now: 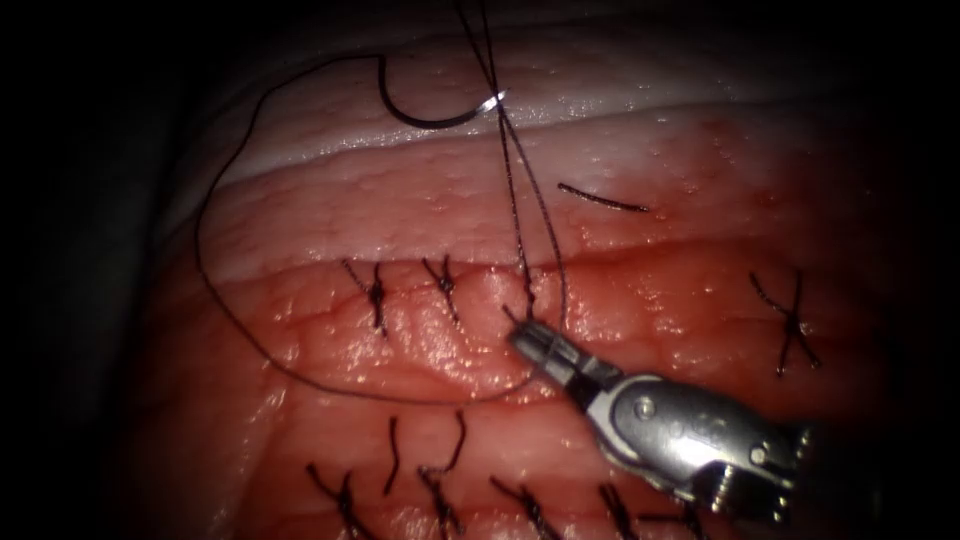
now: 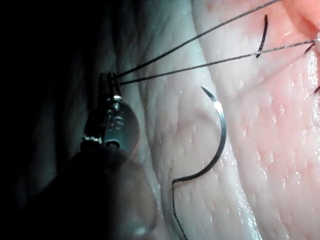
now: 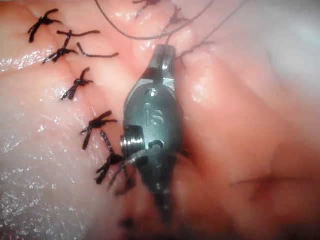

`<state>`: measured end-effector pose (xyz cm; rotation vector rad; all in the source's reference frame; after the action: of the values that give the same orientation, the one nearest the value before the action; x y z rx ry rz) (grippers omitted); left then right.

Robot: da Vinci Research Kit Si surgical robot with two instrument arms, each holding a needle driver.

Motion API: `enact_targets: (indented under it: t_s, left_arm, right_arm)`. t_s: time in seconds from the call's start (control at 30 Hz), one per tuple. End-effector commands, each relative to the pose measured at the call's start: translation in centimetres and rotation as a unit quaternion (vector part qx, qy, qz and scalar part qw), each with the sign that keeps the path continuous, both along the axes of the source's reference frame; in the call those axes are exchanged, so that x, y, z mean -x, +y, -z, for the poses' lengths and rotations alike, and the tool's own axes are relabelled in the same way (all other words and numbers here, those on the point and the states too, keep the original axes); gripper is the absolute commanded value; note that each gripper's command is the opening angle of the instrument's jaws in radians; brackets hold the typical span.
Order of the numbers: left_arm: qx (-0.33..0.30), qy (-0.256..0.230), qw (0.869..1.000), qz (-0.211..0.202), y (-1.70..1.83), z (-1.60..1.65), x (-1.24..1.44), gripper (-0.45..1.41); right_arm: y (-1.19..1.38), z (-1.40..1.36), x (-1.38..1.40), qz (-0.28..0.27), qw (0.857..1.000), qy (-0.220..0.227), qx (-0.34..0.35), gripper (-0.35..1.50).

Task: Wound Closure
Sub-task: Pull down with right gripper and up with left holder to tighten knot

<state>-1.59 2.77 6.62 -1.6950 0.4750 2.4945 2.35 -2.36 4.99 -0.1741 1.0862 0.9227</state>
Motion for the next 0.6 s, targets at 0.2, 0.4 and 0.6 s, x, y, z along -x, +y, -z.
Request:
enact_targets:
  t_s: [0.2,0.4,0.6]
  left_arm:
    - [0.006,0.000,1.000,0.010,0.21,-0.21,0.00,-0.45]
    - [0.017,0.007,1.000,0.012,0.26,-0.43,0.00,-0.45]
    - [0.007,-0.007,1.000,0.013,0.15,-0.51,0.01,-0.45]
  right_arm:
    - [-0.10,-0.06,-0.08,0.012,1.000,-0.003,-0.006,-0.35]
    - [-0.31,-0.11,-0.11,0.036,0.999,-0.016,-0.030,-0.35]
    - [-0.31,-0.11,-0.13,0.031,0.999,-0.010,-0.034,-0.35]
